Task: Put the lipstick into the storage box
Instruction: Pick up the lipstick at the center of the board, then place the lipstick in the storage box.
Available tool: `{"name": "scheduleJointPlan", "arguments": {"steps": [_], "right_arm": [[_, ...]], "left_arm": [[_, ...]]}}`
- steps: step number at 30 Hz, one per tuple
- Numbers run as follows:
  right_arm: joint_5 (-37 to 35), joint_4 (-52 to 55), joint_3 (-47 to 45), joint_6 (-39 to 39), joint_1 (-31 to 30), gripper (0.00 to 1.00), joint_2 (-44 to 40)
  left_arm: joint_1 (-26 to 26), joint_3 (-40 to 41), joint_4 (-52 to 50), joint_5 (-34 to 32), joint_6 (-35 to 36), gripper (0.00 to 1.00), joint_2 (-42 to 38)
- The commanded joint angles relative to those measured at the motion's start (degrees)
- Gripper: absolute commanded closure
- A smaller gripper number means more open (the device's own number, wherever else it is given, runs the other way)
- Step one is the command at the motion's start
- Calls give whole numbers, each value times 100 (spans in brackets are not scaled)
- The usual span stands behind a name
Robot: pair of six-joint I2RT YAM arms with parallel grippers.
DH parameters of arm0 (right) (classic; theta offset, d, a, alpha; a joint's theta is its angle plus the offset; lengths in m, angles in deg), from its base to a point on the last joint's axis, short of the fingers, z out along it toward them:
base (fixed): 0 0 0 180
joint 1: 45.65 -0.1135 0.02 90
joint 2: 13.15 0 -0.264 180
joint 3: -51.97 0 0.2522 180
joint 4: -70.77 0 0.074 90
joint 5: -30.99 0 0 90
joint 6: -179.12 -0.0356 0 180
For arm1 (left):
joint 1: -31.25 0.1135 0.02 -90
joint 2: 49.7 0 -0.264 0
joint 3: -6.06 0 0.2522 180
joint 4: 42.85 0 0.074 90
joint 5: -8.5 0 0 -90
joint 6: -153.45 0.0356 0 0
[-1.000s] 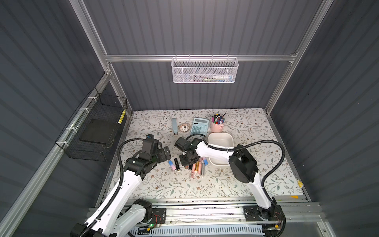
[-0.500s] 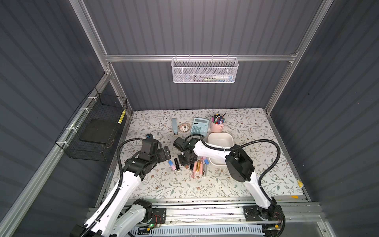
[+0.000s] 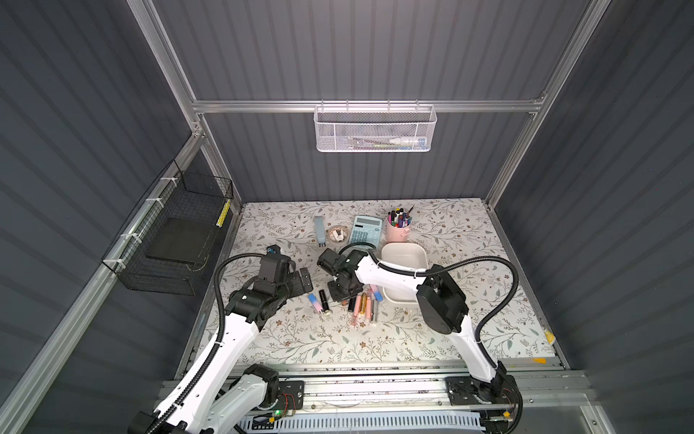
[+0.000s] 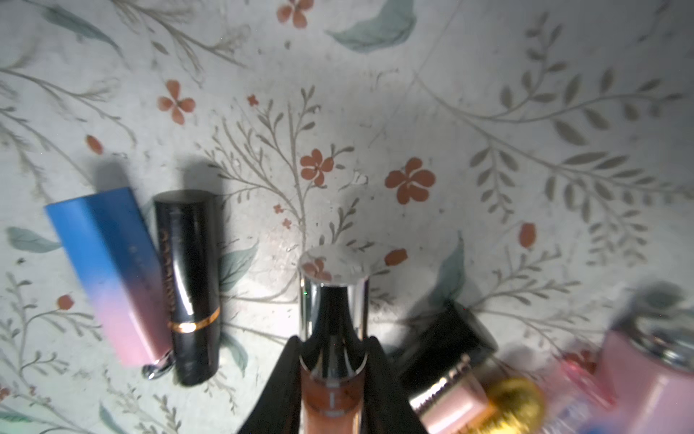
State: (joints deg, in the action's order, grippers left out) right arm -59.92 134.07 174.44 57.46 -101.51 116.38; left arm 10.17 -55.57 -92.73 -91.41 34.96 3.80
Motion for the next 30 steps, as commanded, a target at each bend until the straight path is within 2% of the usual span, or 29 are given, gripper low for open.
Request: {"name": "scheduleJointPlan", "arguments": {"steps": [1,8,16,23,30], "right_arm": [[-233,195,-7,93,55,79,-604],[-611,298,-421,214,473,78,-1466],[-629,-180,-1857,232,1562,77,-2425],[-499,-622,-2679,243,2194,77,-2568],[-337,-940,-2934,268,2514,78,-2138]], "left_arm": [[-19,-120,-9,-76,149,0,-50],[-19,-193,15,-34,160,0,19],[-19,-248,60,-2,181,0,157],[-18,-239,157,70,168,0,292],[-19,-230,209,96,160,0,433]]}}
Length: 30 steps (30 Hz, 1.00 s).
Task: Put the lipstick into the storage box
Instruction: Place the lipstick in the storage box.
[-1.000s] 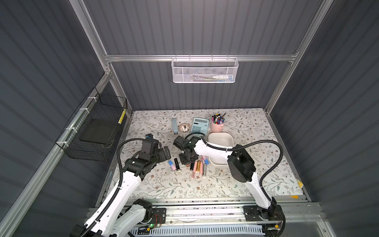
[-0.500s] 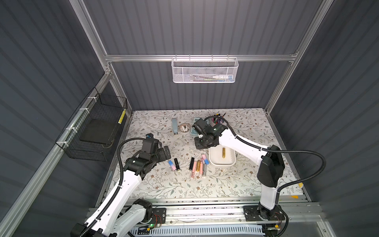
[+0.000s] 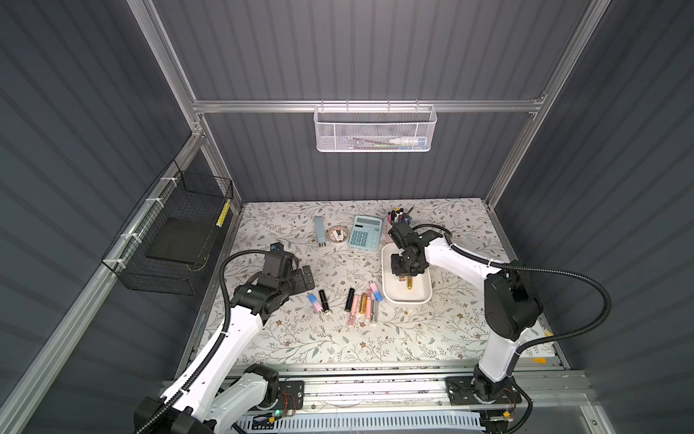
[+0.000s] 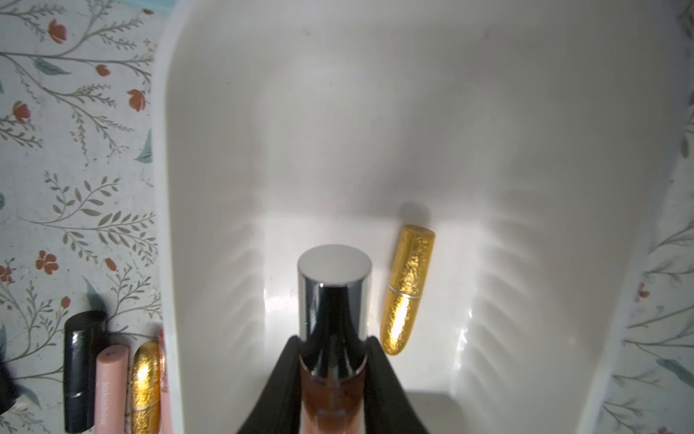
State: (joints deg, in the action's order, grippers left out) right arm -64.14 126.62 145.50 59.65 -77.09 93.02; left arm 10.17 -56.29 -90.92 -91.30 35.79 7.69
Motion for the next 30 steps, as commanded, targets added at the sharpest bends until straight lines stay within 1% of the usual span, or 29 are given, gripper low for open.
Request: {"name": "scheduleJointPlan", "arguments": {"steps": [1,11,13,17,20,23,26,30], "right_arm": [[98,-217,-34,63,87,78,280],[65,-316,89,182,184,77,755],[35,-307,108,214,204,74,784],[-121,-274,103,258,207,62,700],[-144,-247,75,289,195,58,579],[-311,-179,40,281,150,58,339],[-664,-48,34,364,-113,57,-89],[-757,97,109,390,-549,57,-568]], "left_arm": [[-19,-156,38,82,77,0,59],[-19,-87,217,118,41,0,240],[-19,-104,234,175,17,0,283],[-19,-116,281,251,21,0,314],[-21,-123,283,255,18,0,293],[-19,-99,281,268,-3,0,259],[-19,-87,279,277,-20,0,182],[-23,-101,284,197,5,0,115]]}}
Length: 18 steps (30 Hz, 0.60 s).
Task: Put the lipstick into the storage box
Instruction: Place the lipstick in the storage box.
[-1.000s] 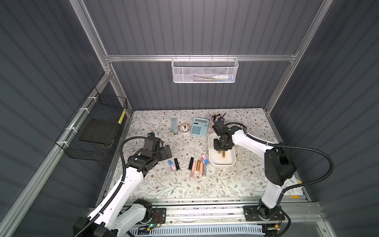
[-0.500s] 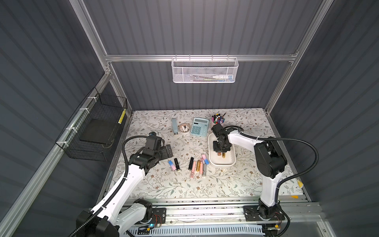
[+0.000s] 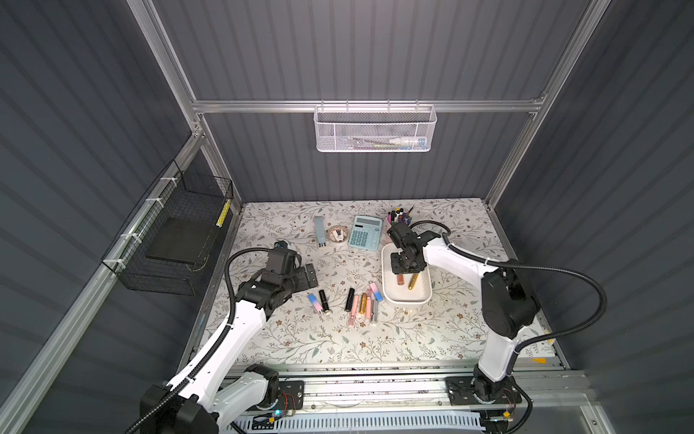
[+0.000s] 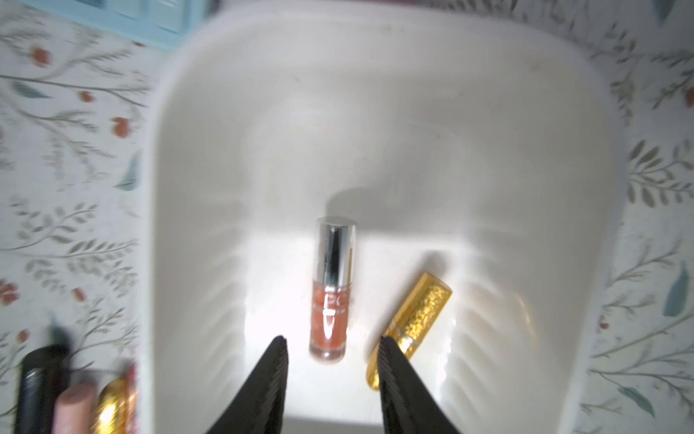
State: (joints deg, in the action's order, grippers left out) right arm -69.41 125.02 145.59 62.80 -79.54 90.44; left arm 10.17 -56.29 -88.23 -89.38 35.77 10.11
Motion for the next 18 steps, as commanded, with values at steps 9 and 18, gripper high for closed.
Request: {"name": "scheduleJointPlan", "arguments": {"steps": [9,18], "right_arm": [[50,119,74,-354,-1382,59,-241],[260,-34,303,-596,-2048,61,324]], "left_arm": [[-19,-150,-215,-187,-18,0,-445],[-19,-76,-568,-311,-52,0,-786]]}}
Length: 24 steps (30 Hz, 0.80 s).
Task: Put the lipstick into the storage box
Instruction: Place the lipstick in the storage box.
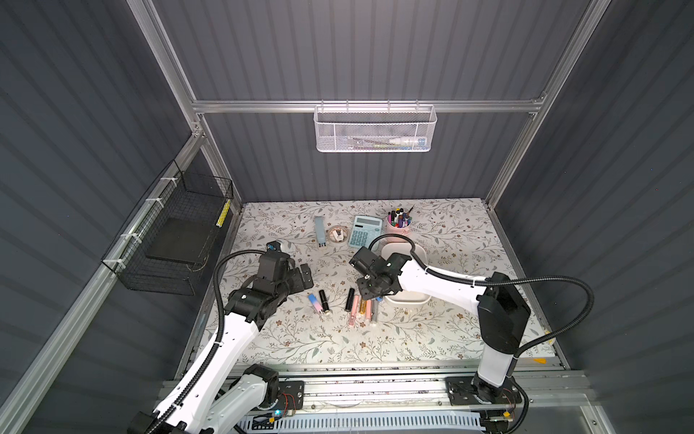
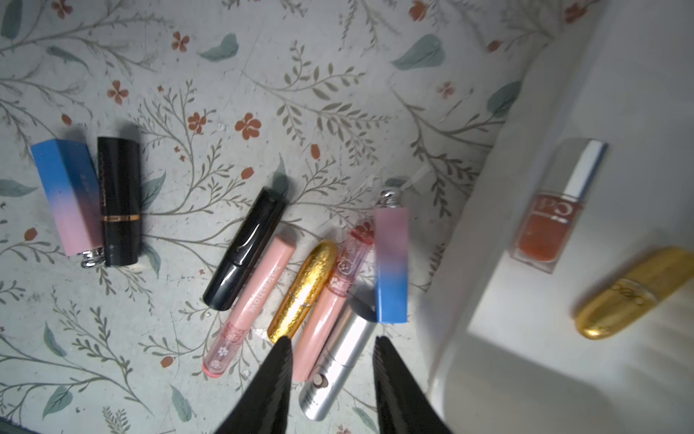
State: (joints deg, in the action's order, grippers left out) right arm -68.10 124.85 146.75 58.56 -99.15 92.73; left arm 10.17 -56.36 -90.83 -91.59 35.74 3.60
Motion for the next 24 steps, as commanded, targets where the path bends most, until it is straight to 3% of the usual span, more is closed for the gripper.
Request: {"name": "scheduleJointPlan", "arguments": {"steps": [1,12,24], "right_arm": [[180,-58,190,-192,-121,61,117],[624,-256,367,-270,-213,60,481],[903,67,1579,-99,-437,60,1333]], "left_arm": [[-19,-52,-330,-99,-51,0,-192],[-19,-71,-511,16,-78,0,-736],[-19,-288,-725,-78,-16,0,-899]]}}
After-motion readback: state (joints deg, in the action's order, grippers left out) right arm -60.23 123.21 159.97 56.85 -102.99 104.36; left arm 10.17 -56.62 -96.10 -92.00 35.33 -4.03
